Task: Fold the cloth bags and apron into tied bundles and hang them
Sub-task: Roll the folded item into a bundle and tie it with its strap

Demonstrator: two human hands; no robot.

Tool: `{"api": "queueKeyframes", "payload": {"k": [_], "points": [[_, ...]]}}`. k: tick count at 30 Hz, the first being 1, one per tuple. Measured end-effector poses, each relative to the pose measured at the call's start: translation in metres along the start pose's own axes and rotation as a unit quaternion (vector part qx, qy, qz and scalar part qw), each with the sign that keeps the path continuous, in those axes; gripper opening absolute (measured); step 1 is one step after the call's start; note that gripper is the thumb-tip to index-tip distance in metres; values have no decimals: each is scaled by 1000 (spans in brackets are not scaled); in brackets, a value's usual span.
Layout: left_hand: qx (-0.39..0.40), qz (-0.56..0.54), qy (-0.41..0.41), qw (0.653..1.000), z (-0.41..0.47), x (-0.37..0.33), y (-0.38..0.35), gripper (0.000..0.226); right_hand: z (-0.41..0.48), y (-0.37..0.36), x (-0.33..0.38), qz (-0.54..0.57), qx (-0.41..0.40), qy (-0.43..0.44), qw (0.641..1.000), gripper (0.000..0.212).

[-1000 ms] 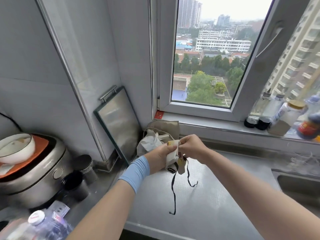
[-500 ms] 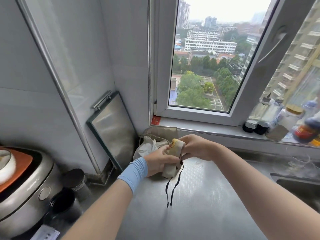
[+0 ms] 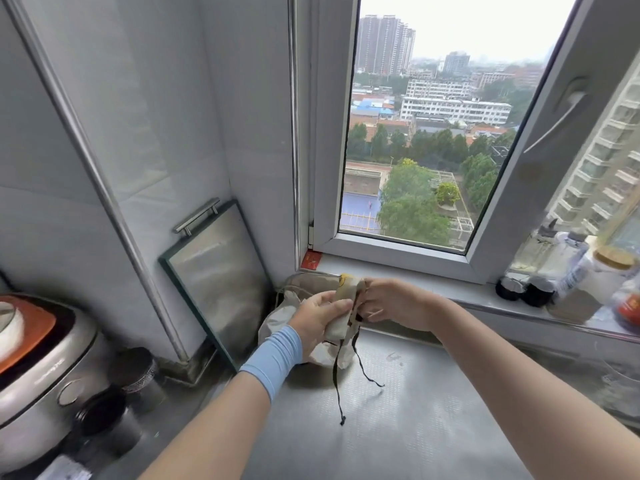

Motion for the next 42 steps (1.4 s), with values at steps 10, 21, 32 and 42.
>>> {"api": "queueKeyframes", "payload": {"k": [10,21,32,42], "points": [[34,240,46,969,-1,-14,-10,31,25,24,5,-112,-189,41,975,37],[-13,312,-20,950,-2,-36,3,35,36,14,7,-34,-208,89,973,29],[2,128,-4,992,-1,-34,32,40,33,-28,-13,137,-81,10,987,49],[-21,310,2,950,1,-48,54,62,19,-22,0,-439,-128,49,888,28]]}}
Point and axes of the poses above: each hand's wrist, its own z-axis towards the middle knuckle, its own y-axis out of the back of the hand, x = y × z, the point moved 4 cm from there along z, towards the middle knuckle, and after that the axes turned 1 degree about -z, right-handed, at the moved point
